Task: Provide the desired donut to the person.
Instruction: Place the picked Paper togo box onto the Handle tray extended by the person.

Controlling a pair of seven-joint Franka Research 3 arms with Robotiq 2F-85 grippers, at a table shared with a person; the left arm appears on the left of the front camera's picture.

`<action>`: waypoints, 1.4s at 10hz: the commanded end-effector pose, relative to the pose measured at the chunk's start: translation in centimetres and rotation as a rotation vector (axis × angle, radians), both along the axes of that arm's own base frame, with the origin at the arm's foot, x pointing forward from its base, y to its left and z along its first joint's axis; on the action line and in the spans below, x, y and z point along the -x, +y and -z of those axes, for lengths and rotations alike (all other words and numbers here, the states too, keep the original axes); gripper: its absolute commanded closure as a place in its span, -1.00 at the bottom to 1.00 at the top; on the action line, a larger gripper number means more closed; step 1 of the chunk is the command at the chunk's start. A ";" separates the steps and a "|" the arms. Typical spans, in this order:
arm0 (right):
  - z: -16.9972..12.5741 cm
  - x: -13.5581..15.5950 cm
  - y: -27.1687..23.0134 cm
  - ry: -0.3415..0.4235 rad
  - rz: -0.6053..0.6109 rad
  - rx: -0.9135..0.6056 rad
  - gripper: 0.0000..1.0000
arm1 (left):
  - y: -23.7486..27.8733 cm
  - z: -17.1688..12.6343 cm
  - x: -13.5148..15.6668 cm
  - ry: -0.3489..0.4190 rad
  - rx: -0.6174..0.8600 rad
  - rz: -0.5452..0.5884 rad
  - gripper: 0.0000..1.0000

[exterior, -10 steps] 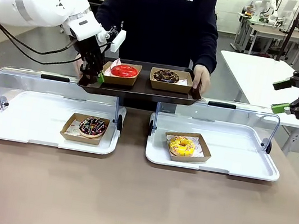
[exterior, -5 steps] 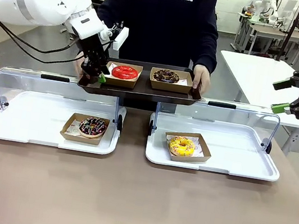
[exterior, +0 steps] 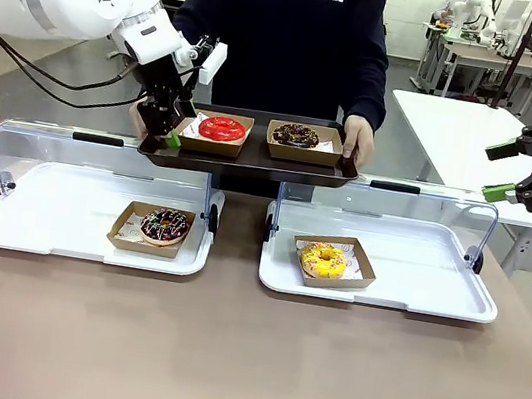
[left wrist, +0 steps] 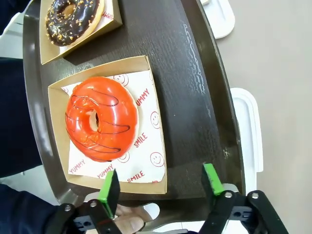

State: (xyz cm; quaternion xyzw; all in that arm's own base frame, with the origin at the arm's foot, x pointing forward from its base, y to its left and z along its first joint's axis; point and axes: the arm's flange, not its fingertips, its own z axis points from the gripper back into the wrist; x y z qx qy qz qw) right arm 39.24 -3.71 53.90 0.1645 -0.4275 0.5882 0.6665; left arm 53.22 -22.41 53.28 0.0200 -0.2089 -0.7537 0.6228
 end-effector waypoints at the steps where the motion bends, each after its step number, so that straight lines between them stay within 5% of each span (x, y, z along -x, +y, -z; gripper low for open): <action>1: 0.1 -0.1 0.0 -0.011 -0.009 -0.012 -1.00 | 0.3 -0.7 0.2 0.022 0.002 0.008 -1.00; 5: 0.1 -0.1 0.0 -0.011 -0.009 -0.012 -1.00 | 0.8 -1.5 0.1 0.069 0.020 0.004 -1.00; 6: 0.1 -0.1 0.0 -0.011 -0.009 -0.012 -1.00 | 0.8 -1.5 0.6 0.131 -0.012 0.004 -1.00; 7: 0.1 -0.1 0.0 -0.011 -0.009 -0.012 -1.00 | 0.3 -0.8 0.2 0.043 0.001 0.003 -1.00; 14: 0.1 -0.1 0.0 -0.011 -0.009 -0.012 -1.00 | 0.3 -0.8 0.2 0.043 0.001 0.003 -1.00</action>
